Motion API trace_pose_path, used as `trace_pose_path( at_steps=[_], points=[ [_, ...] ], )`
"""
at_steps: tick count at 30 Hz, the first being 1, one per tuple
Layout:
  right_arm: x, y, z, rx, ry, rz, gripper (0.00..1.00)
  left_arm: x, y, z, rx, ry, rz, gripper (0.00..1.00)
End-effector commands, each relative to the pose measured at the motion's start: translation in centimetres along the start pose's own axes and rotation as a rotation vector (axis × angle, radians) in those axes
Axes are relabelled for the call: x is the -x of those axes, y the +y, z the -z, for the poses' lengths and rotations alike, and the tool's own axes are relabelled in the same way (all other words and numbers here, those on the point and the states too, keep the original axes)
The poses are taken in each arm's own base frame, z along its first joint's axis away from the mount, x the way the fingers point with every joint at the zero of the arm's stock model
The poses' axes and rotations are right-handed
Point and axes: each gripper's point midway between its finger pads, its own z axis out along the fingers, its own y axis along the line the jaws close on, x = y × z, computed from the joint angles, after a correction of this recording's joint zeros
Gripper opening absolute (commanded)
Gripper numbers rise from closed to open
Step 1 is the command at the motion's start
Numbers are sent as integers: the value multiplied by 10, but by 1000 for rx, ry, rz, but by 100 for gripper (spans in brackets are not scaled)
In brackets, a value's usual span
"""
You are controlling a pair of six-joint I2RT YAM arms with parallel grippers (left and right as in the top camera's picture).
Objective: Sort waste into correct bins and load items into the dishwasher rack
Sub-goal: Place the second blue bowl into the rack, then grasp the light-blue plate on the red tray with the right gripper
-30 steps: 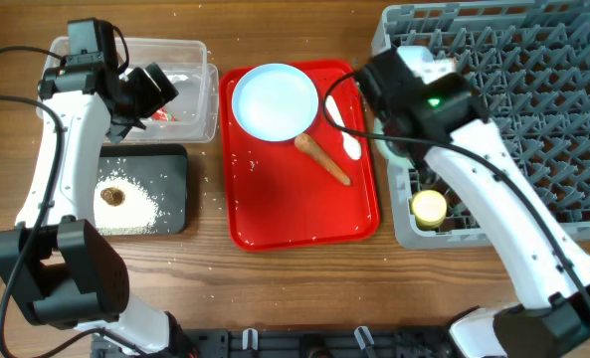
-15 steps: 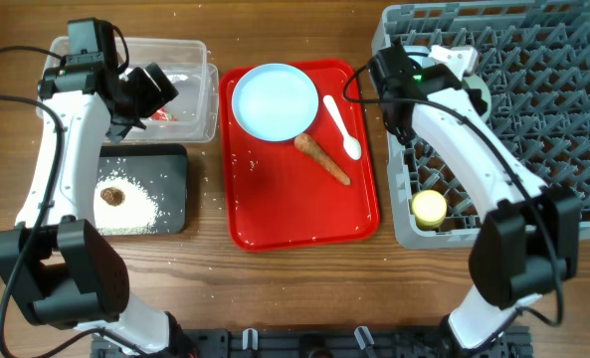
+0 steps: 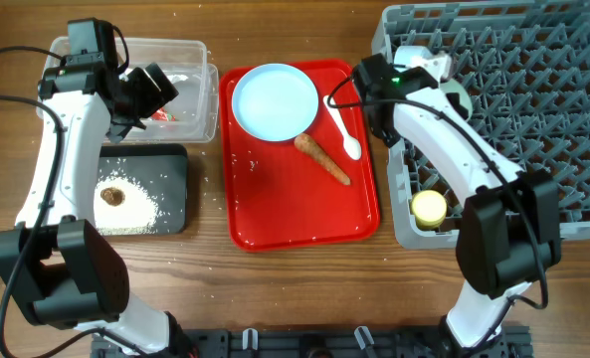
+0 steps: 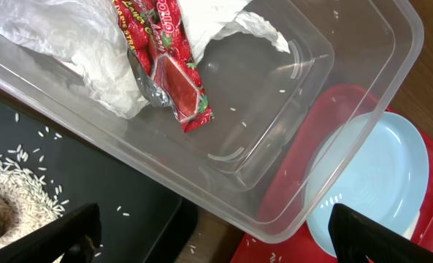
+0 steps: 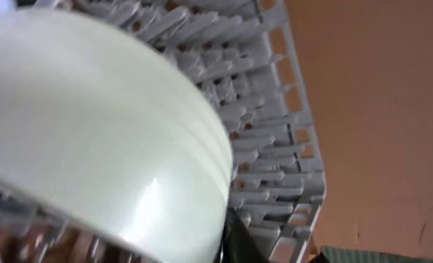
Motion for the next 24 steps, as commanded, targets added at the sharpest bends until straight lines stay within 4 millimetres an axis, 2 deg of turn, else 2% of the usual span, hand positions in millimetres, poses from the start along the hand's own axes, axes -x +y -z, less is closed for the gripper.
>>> trace_pose_path(
  at_steps=[1,3,5,9,11,14,16,18,21,24],
  points=[
    [-19,41,9,174,74,100,22,4,1,4,0,-17,1,100],
    [-22,49,14,221,82,161,49,4,1,4,0,-17,1,100],
    [-25,52,16,237,91,172,68,4,1,4,0,-17,1,100],
    [-22,46,24,257,100,174,92,4,1,4,0,-17,1,100],
    [-14,39,30,267,81,148,100,4,1,4,0,-17,1,100],
    [8,22,49,326,20,105,100,4,1,4,0,-17,1,100],
    [17,24,68,448,-2,114,100,4,1,4,0,-17,1,100],
    [22,46,99,694,-44,183,100,4,1,4,0,-17,1,100],
    [32,90,172,1177,-177,292,100,4,1,4,0,-17,1,100],
    [43,100,201,1336,-272,308,100,4,1,4,0,-17,1,100]
  ],
)
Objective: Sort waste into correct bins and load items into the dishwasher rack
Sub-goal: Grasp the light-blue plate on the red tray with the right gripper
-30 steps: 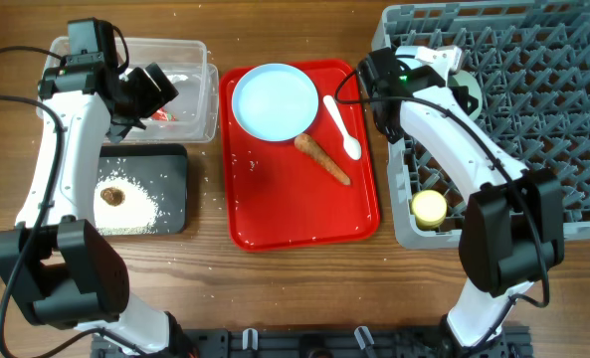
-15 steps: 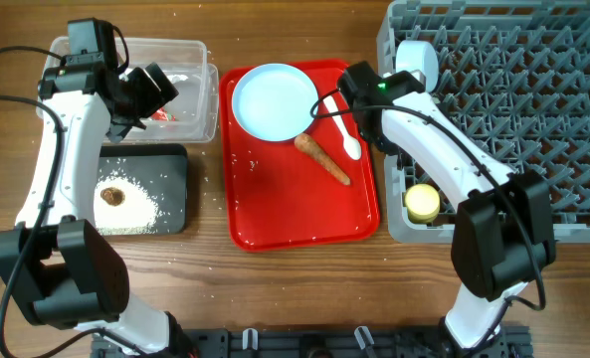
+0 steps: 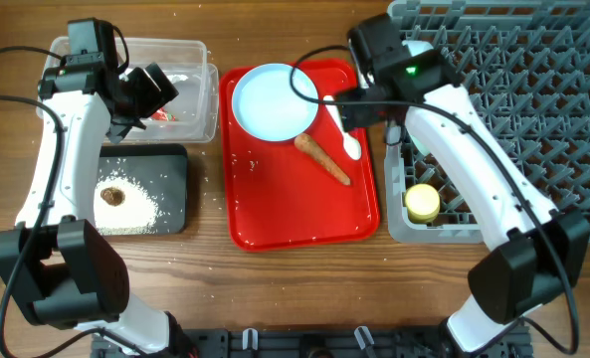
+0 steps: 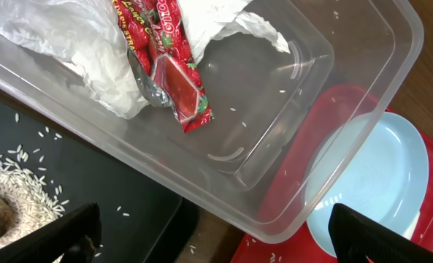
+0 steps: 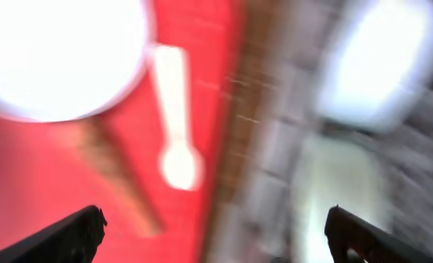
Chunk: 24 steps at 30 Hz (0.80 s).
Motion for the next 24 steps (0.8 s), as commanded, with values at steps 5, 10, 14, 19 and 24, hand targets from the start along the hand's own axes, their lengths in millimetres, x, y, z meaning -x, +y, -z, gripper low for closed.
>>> trace_pose_path(
  at_steps=[5,10,14,19,24],
  points=[
    [12,59,9,326,-95,239,97,4,1,4,0,-17,2,100],
    [-10,62,-18,334,-11,254,93,4,1,4,0,-17,2,100],
    [-9,68,-33,338,-2,262,88,4,1,4,0,-17,2,100],
    [31,70,-60,320,-110,52,78,4,1,4,0,-17,2,100],
    [32,65,-118,266,-72,-131,70,4,1,4,0,-17,2,100]
  ],
)
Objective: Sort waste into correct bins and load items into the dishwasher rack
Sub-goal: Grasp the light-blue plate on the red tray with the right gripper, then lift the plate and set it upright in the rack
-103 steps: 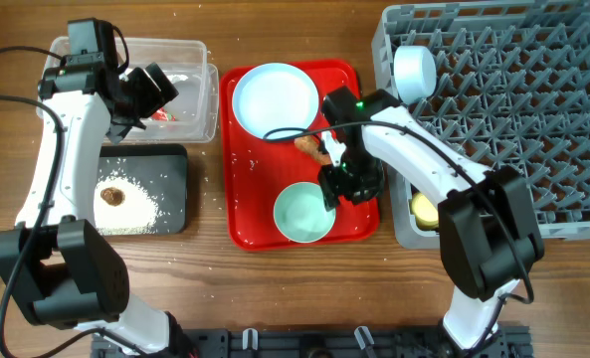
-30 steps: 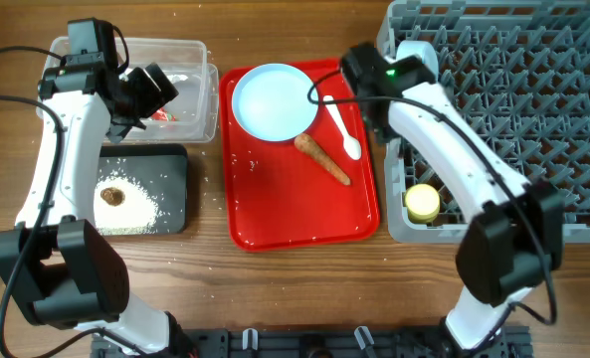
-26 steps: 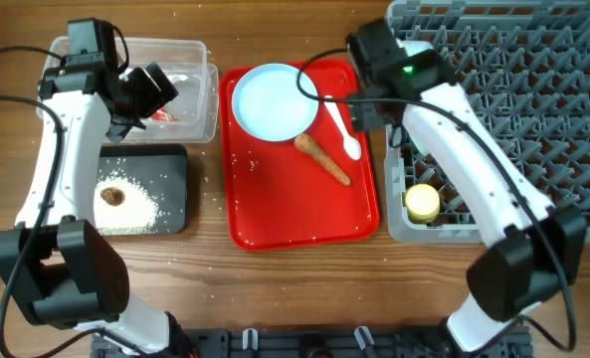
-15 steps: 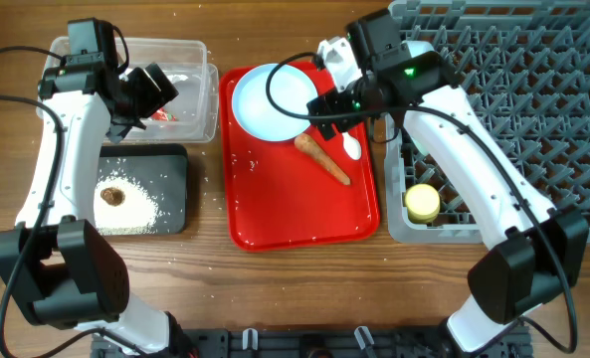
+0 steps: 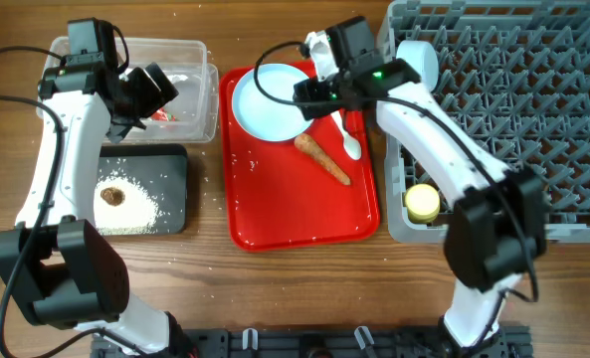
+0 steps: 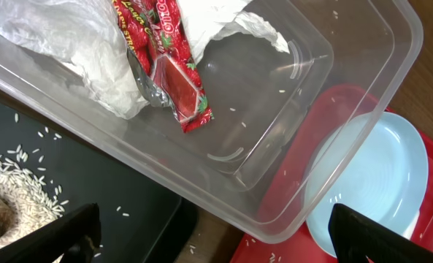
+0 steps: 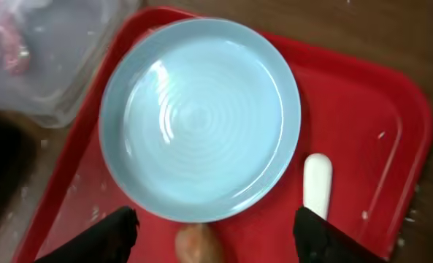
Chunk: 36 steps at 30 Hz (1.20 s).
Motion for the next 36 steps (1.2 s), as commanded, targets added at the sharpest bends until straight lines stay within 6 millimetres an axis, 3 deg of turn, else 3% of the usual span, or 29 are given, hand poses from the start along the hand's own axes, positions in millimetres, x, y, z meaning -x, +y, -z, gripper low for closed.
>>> trace_pose_path(
  at_steps=[1,6,9,11,12,15,21,24,27,29,32,33,34,35,36],
  points=[
    [-30,-18,-47,-61,85,-170,67,4,1,4,0,-17,2,100],
    [-59,-29,-88,-88,157,-265,59,4,1,4,0,-17,2,100],
    [-71,-33,-101,-94,188,-269,52,4,1,4,0,-17,2,100],
    [-74,-34,-103,-102,194,-270,38,4,1,4,0,-17,2,100],
    [-74,-36,-103,-110,193,-269,25,4,1,4,0,-17,2,100],
    [-75,-41,-102,-143,194,-266,6,4,1,4,0,-17,2,100],
    [-73,-45,-99,-156,190,-268,4,4,1,4,0,-17,2,100],
    [-49,-43,-80,-150,141,-263,4,4,1,4,0,-17,2,100],
    [1,-39,-28,-139,4,-239,4,4,1,4,0,-17,2,100],
    [30,-51,23,-200,-109,-239,4,4,1,4,0,-17,2,100],
    [60,-79,107,-363,-268,-212,4,4,1,4,0,-17,2,100],
    [69,-98,158,-497,-349,-198,4,4,1,4,0,-17,2,100],
    [71,-112,191,-603,-393,-185,4,4,1,4,0,-17,2,100],
    [71,-120,211,-673,-413,-179,4,4,1,4,0,-17,2,100],
    [67,-141,254,-848,-435,-165,4,4,1,4,0,-17,2,100]
  ],
)
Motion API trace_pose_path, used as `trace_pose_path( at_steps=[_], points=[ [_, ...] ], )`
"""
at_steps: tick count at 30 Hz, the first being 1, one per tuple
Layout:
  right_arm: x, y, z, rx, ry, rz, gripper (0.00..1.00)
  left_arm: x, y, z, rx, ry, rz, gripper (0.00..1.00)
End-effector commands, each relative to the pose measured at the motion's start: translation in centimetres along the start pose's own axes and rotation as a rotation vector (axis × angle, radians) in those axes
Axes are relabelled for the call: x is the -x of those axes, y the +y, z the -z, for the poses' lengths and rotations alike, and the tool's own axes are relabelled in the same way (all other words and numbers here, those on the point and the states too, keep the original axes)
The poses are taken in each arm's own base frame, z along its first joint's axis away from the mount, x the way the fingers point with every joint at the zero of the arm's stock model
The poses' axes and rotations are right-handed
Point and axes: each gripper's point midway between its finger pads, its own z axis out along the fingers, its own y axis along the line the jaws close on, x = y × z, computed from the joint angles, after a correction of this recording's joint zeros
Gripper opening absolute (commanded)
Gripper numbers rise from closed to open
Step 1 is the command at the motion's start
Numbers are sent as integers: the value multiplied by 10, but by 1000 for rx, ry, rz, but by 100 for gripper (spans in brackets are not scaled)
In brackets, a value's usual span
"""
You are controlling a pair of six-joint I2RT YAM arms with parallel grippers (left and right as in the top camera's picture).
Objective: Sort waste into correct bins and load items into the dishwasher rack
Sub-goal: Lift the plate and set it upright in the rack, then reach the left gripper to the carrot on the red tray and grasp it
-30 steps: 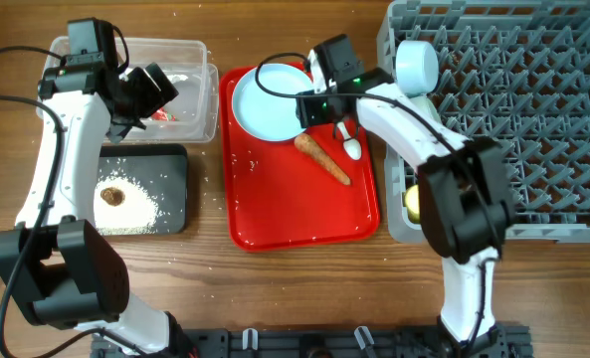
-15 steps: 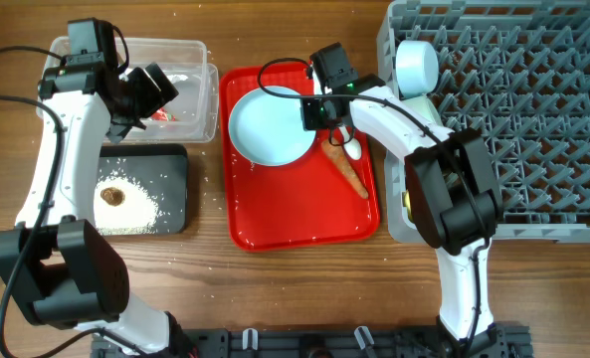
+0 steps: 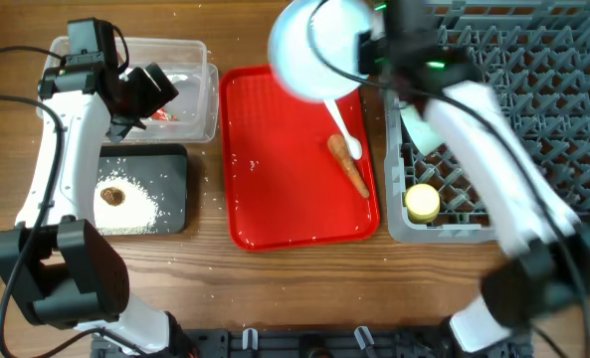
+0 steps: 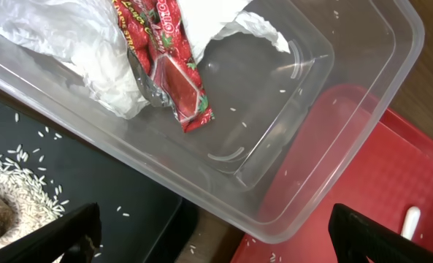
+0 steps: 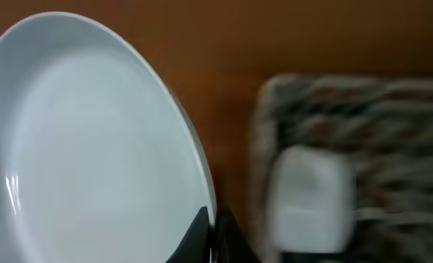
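Observation:
A light blue plate [image 3: 317,50] hangs tilted above the far edge of the red tray [image 3: 275,199]. My right gripper [image 5: 211,228] is shut on the plate's rim [image 5: 92,146]; its arm is blurred in the overhead view. An orange carrot [image 3: 349,165] and a white spoon [image 3: 340,131] lie on the tray's right side. The grey dishwasher rack [image 3: 533,119] stands to the right. My left gripper [image 4: 217,239] hovers open over the clear bin [image 4: 333,109], which holds a red strawberry wrapper [image 4: 169,69] and crumpled white plastic [image 4: 70,44].
A black tray [image 3: 143,189] with spilled rice and a brown lump sits at the front left. The rack holds a pale bowl [image 3: 426,131] and a yellow-topped item [image 3: 426,204] near its left edge. Rice grains are scattered on the wood.
The right gripper was open over the plate lying on the tray; now it is shut on the rim and the plate is off the tray. The carrot lies further right. The left arm is unchanged.
The right gripper was first at a pale bowl in the rack. It then stood open over the tray's right side, then open above the blue plate. Now it holds that plate up near the rack. The left gripper stayed open over the clear bin.

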Motion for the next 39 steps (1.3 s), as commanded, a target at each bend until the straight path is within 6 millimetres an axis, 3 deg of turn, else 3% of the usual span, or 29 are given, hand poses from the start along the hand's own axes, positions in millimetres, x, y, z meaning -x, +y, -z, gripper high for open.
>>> trace_pose_path(
  at_steps=[1,2,3,6,8,14,16,26,27,28,29,30,35,39],
  points=[
    [45,-102,73,-495,-148,106,4,4,1,4,0,-17,2,100],
    [48,-139,97,-704,-140,136,4,4,1,4,0,-17,2,100],
    [47,-161,111,-840,-109,172,4,4,1,4,0,-17,2,100],
    [41,-188,112,-937,-12,268,4,4,1,4,0,-17,2,100],
    [34,-202,100,-950,66,342,4,4,1,4,0,-17,2,100],
    [16,-195,49,-843,157,434,4,4,1,4,0,-17,2,100],
    [-2,-194,22,-834,231,475,4,4,1,4,0,-17,2,100],
    [-31,-226,-7,-873,351,476,4,4,1,4,0,-17,2,100],
    [-32,-224,-9,-857,349,476,9,4,1,4,0,-17,2,100],
    [-32,-222,-12,-838,346,474,38,4,1,4,0,-17,2,100],
    [-34,-218,-17,-801,340,472,79,4,1,4,0,-17,2,100],
    [-34,-214,-20,-770,334,469,96,4,1,4,0,-17,2,100],
    [-30,-199,-19,-746,293,441,100,4,1,4,0,-17,2,100],
    [-24,-186,1,-738,225,311,100,4,1,4,0,-16,2,100]
  ],
)
